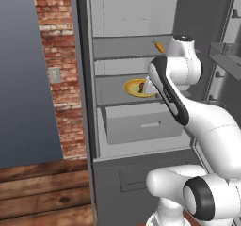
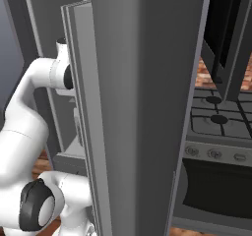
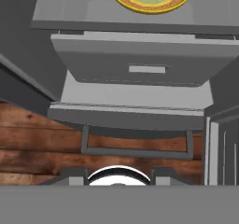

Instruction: Transport the chicken drumstick from the fridge to the microwave and turn on the microwave.

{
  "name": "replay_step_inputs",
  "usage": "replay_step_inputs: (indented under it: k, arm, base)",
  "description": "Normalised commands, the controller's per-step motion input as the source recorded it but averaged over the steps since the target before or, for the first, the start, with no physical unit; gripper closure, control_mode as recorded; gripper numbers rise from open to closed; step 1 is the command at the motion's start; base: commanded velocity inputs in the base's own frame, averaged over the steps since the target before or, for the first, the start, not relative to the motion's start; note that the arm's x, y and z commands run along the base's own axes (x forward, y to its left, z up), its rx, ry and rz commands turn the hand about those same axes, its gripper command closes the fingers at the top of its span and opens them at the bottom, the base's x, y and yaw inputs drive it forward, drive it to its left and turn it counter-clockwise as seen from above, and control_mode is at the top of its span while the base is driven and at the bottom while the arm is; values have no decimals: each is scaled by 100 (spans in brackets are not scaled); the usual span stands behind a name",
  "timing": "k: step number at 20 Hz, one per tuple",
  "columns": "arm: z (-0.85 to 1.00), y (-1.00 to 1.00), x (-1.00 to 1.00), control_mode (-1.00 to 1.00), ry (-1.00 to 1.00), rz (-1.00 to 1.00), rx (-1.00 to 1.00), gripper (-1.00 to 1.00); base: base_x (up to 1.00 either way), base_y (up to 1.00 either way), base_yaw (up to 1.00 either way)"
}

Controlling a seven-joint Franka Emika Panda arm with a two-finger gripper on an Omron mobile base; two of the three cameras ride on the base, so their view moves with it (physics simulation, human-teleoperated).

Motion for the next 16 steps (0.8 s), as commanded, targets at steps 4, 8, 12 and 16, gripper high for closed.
replay_step_inputs:
  k: [4,8,12,16]
  arm:
    - [-5,0,12,-100,-5,-2,0,-100]
    - [-16,0,36,-100,-8,-7,0,-100]
    - [-19,0,40,-100,-8,-8,0,-100]
    - [-11,0,45,-100,-2,-4,0,-100]
  base:
    - [0,0,0]
    - [0,0,0]
    - [0,0,0]
    - [0,0,0]
